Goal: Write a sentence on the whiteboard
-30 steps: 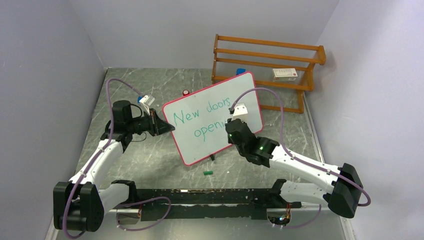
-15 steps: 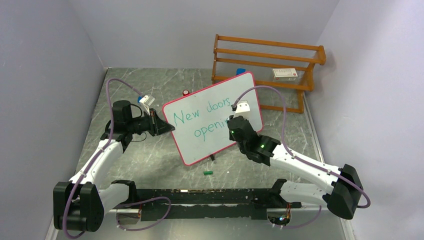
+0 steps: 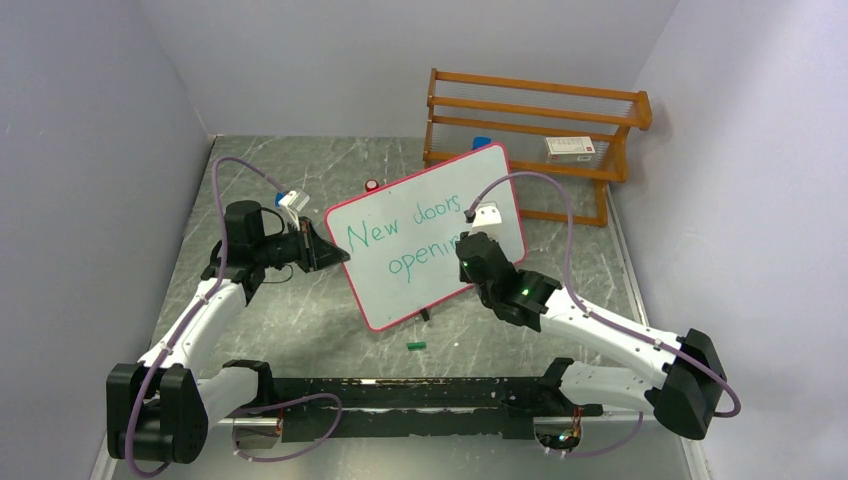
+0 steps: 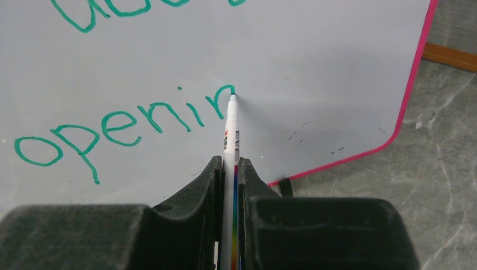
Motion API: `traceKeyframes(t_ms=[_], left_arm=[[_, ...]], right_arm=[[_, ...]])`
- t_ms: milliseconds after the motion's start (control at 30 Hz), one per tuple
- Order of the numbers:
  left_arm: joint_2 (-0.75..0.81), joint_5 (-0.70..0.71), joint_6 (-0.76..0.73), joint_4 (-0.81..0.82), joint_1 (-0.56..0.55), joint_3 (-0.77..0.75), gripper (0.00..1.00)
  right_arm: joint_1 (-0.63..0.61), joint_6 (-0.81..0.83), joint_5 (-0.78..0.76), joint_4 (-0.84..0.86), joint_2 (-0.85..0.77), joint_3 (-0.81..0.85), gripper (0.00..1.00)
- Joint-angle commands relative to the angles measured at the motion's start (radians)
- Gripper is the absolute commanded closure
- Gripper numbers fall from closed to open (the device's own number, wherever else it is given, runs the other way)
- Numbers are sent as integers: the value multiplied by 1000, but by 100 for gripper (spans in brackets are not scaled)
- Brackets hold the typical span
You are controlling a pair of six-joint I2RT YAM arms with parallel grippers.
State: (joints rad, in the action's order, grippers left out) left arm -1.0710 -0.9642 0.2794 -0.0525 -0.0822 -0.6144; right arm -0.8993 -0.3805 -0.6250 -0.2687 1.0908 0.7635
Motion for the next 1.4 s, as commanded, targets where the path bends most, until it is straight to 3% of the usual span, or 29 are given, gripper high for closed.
traceKeyframes(t_ms=[0,567,1367], left_arm=[[-14,77,-40,-47,3,-14,95],[-17,76,-39,-46,3,-15,95],[-15,76,-41,-48,2,-15,95]], right_arm=[[8,-32,30,-37,-1,-25,100],[10,-22,0,-33,-78,-40,100],[69,33,23,56,-46,-31,100]])
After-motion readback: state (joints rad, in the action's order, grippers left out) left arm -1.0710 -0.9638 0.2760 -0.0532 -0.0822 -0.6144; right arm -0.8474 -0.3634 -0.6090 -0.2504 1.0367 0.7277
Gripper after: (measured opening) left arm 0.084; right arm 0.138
